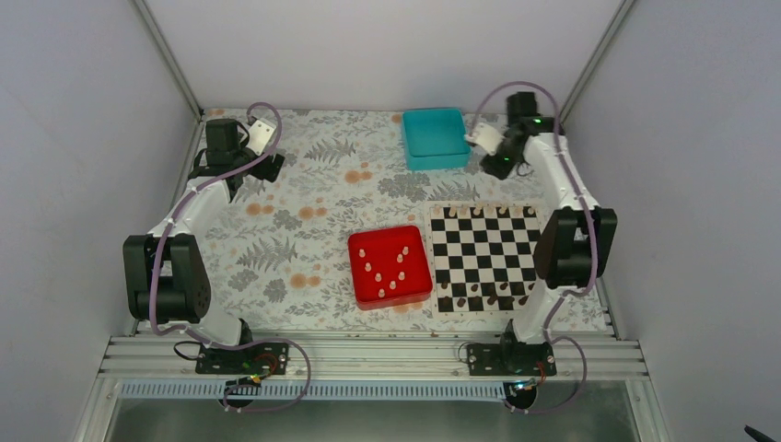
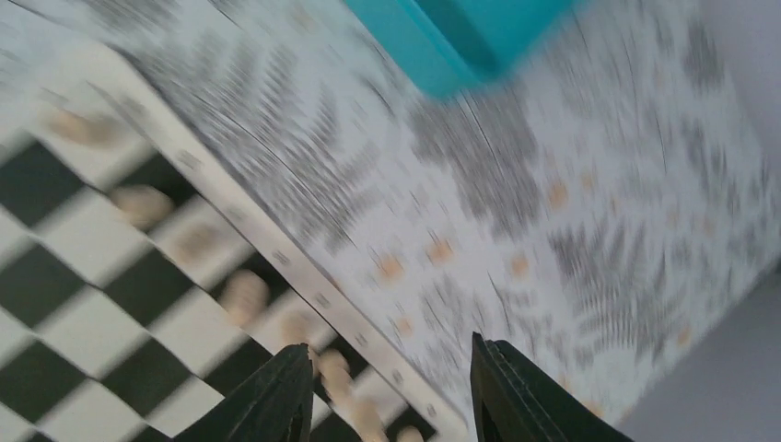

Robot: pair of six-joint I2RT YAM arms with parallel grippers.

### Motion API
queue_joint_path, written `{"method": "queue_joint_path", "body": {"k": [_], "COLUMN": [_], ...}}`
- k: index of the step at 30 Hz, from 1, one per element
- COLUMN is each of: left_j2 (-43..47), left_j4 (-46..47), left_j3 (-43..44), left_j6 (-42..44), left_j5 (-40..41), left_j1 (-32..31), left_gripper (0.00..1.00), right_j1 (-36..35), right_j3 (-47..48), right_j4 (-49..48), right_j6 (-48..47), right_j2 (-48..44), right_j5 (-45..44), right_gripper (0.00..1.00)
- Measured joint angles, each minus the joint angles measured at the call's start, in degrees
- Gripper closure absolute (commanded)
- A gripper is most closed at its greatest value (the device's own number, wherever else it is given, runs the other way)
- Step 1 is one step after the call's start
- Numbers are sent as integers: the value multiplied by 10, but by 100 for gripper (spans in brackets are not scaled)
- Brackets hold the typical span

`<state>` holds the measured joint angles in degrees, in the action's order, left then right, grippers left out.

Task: Set up the chess pieces on the board
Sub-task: Pick up the chess piece from the storage box.

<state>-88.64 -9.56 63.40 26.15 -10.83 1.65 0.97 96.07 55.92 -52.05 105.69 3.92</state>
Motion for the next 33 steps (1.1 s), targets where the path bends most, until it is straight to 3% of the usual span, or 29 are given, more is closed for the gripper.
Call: {"method": "queue_joint_path", "body": {"k": [9, 15, 33], "left_j2": [0, 0, 0], "left_j4": [0, 0, 0], "left_j3": [0, 0, 0], "left_j6": [0, 0, 0], "left_j5": [0, 0, -1], "left_j1": [0, 0, 0], "left_gripper": [0, 0, 0], "right_j1": [-260, -371, -484], "right_j3": [22, 14, -23], "right_j4": [56, 74, 22], "right_j6": [23, 34, 64], "right_j2": [-15, 8, 90], "right_j5": [29, 44, 130], "right_gripper": [54, 54, 60]}}
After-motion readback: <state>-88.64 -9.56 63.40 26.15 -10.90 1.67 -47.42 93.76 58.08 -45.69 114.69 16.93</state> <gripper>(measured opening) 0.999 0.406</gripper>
